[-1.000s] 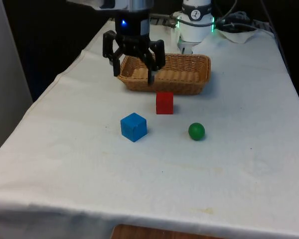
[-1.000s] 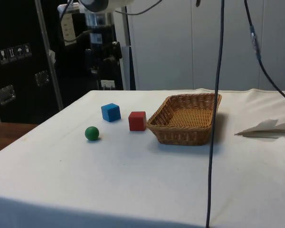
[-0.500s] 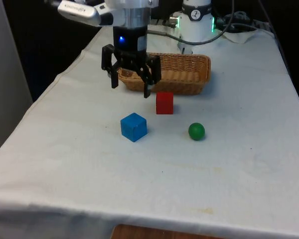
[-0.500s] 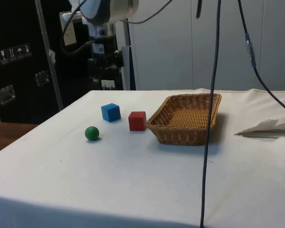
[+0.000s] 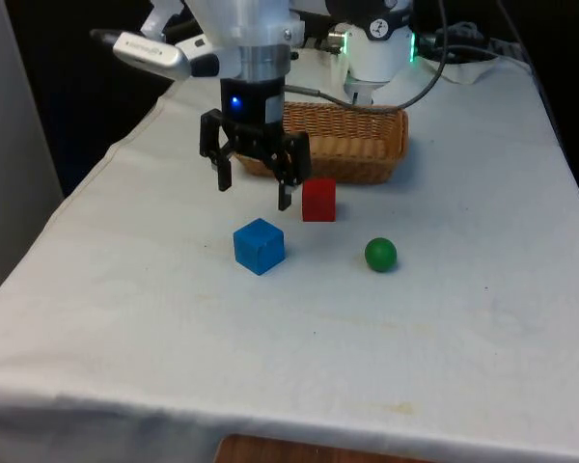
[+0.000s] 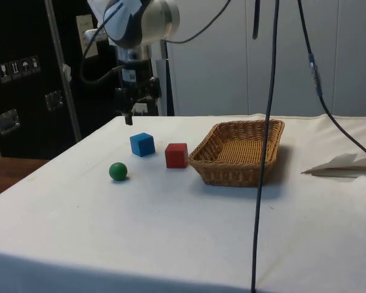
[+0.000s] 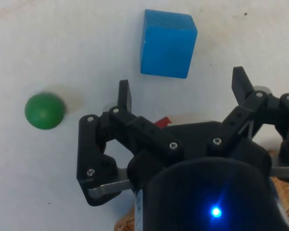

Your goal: Place all non-red objects into the basket.

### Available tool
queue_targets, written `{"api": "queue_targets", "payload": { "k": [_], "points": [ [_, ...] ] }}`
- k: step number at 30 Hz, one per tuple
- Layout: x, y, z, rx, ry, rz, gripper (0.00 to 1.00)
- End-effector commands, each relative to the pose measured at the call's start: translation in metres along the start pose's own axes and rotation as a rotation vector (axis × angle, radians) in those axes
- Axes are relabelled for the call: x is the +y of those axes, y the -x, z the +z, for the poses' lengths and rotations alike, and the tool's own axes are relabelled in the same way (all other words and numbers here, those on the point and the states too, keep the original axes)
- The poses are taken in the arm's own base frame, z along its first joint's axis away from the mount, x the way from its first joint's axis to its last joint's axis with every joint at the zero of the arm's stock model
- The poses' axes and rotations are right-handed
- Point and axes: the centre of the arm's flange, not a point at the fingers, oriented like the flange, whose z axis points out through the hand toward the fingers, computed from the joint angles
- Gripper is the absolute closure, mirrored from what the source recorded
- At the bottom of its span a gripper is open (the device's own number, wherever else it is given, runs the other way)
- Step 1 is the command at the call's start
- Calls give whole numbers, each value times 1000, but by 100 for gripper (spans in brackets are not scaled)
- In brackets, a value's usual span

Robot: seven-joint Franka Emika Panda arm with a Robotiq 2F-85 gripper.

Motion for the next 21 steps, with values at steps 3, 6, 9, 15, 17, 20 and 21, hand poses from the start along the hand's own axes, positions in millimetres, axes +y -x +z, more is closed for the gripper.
{"api": "queue_targets", "payload": {
  "k": [3, 6, 9, 15, 17, 20, 21],
  "points": [
    [-1, 0, 11, 7, -19, 14, 0],
    [-2, 1, 17, 7, -26, 22, 0],
    [-2, 1, 24, 7, -32, 33, 0],
    [-3, 2, 31, 8, -39, 46, 0],
    [-2, 4, 33, 0, -28, 50, 0],
    [-4, 4, 39, 7, -45, 61, 0],
    [-4, 4, 41, 8, -47, 64, 0]
  ]
}}
